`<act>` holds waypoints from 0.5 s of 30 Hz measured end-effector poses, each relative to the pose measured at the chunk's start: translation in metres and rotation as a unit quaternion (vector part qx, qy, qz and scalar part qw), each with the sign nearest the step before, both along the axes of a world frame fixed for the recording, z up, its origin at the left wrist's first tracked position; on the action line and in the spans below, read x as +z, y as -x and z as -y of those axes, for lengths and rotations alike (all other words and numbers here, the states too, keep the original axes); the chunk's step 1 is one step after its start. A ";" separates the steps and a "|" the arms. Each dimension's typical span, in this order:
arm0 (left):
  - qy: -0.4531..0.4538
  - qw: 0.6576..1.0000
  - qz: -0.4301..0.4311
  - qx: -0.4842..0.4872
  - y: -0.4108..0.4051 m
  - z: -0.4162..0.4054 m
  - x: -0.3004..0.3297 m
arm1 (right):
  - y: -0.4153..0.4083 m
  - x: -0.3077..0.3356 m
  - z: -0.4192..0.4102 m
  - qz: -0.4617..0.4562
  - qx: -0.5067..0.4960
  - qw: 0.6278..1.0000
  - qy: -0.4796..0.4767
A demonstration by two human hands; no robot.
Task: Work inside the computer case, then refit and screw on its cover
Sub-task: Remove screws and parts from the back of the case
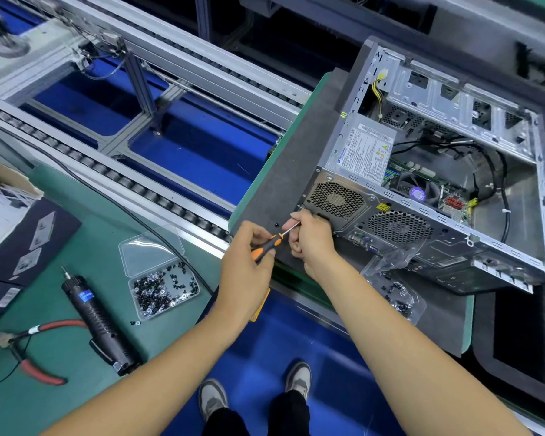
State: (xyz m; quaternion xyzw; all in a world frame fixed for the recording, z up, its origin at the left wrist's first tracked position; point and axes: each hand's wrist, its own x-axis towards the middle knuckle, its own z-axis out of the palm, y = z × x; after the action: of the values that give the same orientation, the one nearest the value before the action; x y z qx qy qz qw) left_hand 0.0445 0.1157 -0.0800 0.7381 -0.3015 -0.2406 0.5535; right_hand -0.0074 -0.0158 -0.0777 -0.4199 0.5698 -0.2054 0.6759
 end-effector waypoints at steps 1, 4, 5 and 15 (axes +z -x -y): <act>-0.002 1.000 -0.013 -0.009 0.002 -0.002 -0.002 | 0.000 0.001 0.000 -0.002 0.010 1.000 0.001; 0.000 0.998 -0.052 -0.022 0.008 -0.011 -0.008 | 0.001 0.002 -0.002 -0.014 0.042 0.999 0.010; 0.004 0.996 -0.083 -0.023 0.009 -0.012 -0.009 | 0.002 0.002 -0.002 -0.017 0.052 0.998 0.015; -0.031 0.992 -0.121 -0.030 0.012 -0.012 -0.011 | 0.007 0.007 -0.001 -0.038 0.154 0.987 0.024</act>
State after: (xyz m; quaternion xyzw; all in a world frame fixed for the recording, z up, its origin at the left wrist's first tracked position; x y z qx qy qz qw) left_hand 0.0326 0.1275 -0.0913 0.7112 -0.2468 -0.3535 0.5552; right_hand -0.0142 -0.0150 -0.0712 -0.5260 0.5186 -0.0962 0.6672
